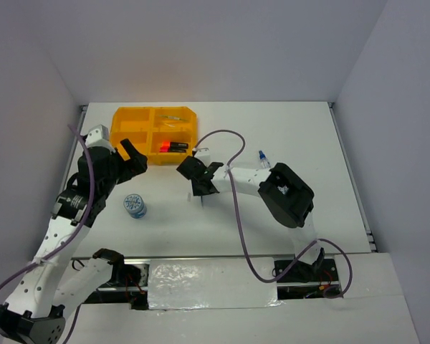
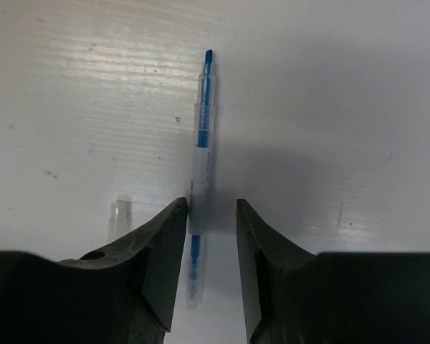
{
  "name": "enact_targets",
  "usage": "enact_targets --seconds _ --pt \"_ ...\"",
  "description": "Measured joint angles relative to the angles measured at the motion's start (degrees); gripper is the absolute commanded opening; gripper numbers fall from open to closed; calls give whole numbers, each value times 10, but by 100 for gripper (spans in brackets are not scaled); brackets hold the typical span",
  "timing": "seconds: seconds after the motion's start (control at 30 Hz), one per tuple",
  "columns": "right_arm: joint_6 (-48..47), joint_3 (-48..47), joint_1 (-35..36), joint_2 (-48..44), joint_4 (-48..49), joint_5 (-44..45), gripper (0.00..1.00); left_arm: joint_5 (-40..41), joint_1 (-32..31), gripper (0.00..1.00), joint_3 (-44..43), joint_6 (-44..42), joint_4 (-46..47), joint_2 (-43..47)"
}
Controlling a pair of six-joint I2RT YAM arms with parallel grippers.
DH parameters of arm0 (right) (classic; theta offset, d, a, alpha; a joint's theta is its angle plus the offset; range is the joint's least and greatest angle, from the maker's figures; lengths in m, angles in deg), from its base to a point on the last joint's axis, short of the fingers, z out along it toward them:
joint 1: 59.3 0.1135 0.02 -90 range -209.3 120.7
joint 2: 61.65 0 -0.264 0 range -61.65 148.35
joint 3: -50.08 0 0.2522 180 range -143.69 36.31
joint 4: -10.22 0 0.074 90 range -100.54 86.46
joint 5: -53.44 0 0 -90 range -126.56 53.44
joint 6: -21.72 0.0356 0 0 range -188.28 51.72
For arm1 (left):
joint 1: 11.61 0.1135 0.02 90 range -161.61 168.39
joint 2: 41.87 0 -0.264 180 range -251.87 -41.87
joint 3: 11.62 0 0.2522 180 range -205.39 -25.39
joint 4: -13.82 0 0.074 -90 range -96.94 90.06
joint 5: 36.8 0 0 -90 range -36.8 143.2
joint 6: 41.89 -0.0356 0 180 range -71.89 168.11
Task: Sort the stationery into containers
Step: Pick up the pen from the center of the board.
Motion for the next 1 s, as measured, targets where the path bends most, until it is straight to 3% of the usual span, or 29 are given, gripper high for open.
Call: enact_targets --seconds 0.1,0.13,0.2,0.4,0.53,0.73,1.0 --pt "3 -5 -2 13 -5 2 31 -15 0 99 14 -14 0 6" --pt "4 -7 -3 15 -3 0 16 -21 0 99 20 -16 0 4" --pt "6 -7 -5 18 -2 0 0 -37 -2 99 32 -19 0 -4" --pt "27 63 -19 -32 31 -5 0 -43 -59 99 58 -13 22 -61" --pt "23 165 -53 -140 16 -2 0 -30 -137 97 59 0 65 -154" --pt "6 233 -96 -329 4 27 0 -27 -193 65 48 1 116 -330" --pt "-12 280 -94 -404 4 18 0 -24 -202 63 7 1 141 -476"
